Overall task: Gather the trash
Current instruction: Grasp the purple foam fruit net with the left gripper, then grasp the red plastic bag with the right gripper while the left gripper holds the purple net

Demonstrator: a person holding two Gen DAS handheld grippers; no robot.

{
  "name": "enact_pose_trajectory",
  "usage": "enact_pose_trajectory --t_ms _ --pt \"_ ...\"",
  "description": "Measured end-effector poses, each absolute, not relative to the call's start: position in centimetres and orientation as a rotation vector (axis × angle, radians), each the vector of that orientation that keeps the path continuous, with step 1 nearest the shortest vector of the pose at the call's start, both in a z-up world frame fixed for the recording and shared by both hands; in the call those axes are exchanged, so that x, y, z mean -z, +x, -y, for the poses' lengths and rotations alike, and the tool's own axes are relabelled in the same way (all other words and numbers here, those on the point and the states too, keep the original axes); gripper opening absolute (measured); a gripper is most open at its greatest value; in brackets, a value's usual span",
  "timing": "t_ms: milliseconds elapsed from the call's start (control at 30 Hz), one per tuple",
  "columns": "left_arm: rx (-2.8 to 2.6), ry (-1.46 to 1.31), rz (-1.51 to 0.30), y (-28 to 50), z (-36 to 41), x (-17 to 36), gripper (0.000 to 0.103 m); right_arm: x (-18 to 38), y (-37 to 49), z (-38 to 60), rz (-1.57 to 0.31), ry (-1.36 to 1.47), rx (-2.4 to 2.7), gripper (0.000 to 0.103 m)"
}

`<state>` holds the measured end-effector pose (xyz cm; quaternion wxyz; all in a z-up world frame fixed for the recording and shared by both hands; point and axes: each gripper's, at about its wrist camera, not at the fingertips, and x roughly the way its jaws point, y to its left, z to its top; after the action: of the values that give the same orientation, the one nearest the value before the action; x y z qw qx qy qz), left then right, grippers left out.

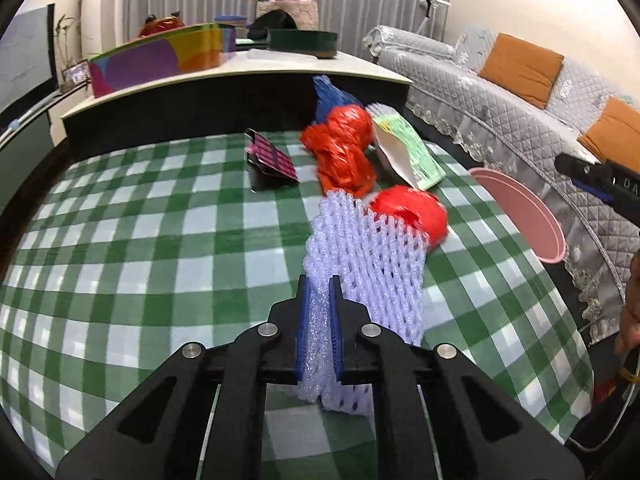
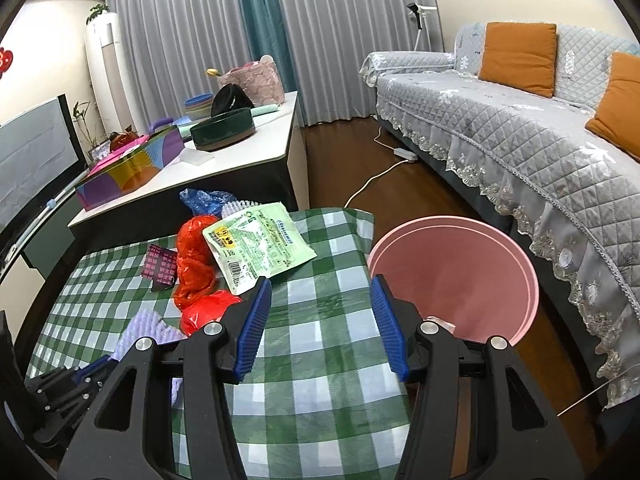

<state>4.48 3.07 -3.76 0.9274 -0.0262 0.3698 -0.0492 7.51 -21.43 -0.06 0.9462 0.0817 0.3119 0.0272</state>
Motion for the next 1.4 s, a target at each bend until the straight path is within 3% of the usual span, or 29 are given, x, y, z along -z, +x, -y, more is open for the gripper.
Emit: enact_pose_trajectory --t_ms 433,767,933,1400 --pt "-0.043 -0.108 -0.728 5.2 -6.1 3.7 0.01 1.1 8.7 19.9 -0.657 0.162 -0.067 0.057" --pt "-0.063 -0.12 -0.754 5.8 -6.6 4.6 0.01 1.8 9.9 18.1 -0.658 0.185 -0.098 0.088" --pt "-0.082 -0.133 -0.756 5.9 -7.4 4.8 0.01 2.9 11.2 15.8 -0.679 0.153 -0.144 0.094" --pt "-0.106 -0.177 -0.775 7.2 -9.4 5.4 0.01 7.4 14.2 11.3 -0.816 0.079 -0.236 0.096"
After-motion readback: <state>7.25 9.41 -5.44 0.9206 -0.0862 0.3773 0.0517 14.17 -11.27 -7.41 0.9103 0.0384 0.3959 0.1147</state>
